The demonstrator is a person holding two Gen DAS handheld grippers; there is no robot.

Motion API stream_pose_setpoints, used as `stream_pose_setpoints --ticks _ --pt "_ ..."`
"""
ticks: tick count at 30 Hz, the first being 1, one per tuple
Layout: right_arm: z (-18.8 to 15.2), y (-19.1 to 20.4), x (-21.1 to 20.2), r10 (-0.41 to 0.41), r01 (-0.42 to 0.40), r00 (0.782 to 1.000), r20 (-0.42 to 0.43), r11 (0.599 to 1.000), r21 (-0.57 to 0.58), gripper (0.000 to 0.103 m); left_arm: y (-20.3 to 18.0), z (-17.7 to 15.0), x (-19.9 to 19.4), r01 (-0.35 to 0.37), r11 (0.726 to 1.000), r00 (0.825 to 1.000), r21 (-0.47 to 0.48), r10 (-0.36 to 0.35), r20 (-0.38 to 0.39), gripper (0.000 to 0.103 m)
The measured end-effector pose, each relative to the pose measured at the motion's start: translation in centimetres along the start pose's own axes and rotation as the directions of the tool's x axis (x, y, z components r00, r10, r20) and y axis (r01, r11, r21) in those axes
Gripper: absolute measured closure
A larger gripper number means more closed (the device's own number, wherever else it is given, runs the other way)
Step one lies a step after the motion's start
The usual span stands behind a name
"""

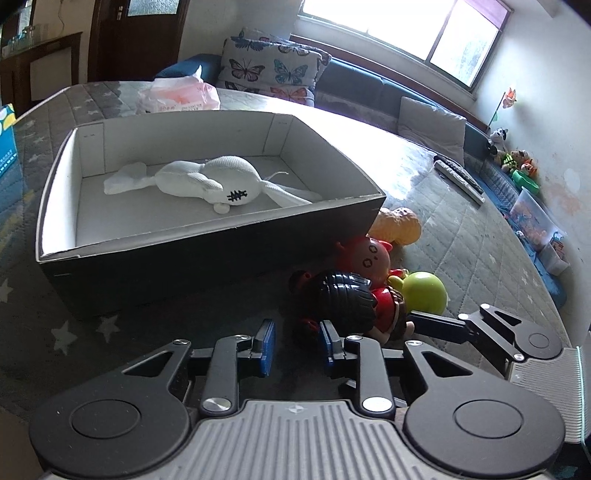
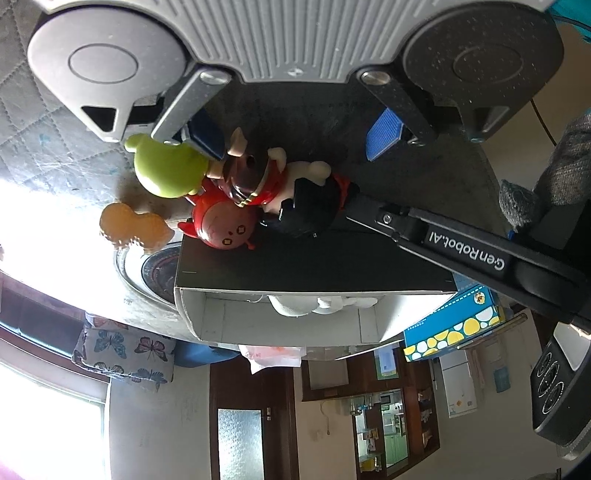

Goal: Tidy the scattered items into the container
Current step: 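Move the left tool down onto the black-haired doll figure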

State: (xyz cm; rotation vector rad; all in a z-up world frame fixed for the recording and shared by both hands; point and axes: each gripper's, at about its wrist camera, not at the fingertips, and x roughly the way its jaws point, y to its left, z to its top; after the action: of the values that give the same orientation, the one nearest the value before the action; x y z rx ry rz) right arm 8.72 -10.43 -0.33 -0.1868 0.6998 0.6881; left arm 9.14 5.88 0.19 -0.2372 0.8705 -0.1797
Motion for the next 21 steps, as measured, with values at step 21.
stream_pose_setpoints --ticks 21 --pt "0.25 0.46 0.31 0.006 -0.006 1.0 -0.012 1.0 -0.016 0.017 -1.01 -0.17 0.8 0.054 0.997 0.998 0.048 -0.053 -0.031 0.07"
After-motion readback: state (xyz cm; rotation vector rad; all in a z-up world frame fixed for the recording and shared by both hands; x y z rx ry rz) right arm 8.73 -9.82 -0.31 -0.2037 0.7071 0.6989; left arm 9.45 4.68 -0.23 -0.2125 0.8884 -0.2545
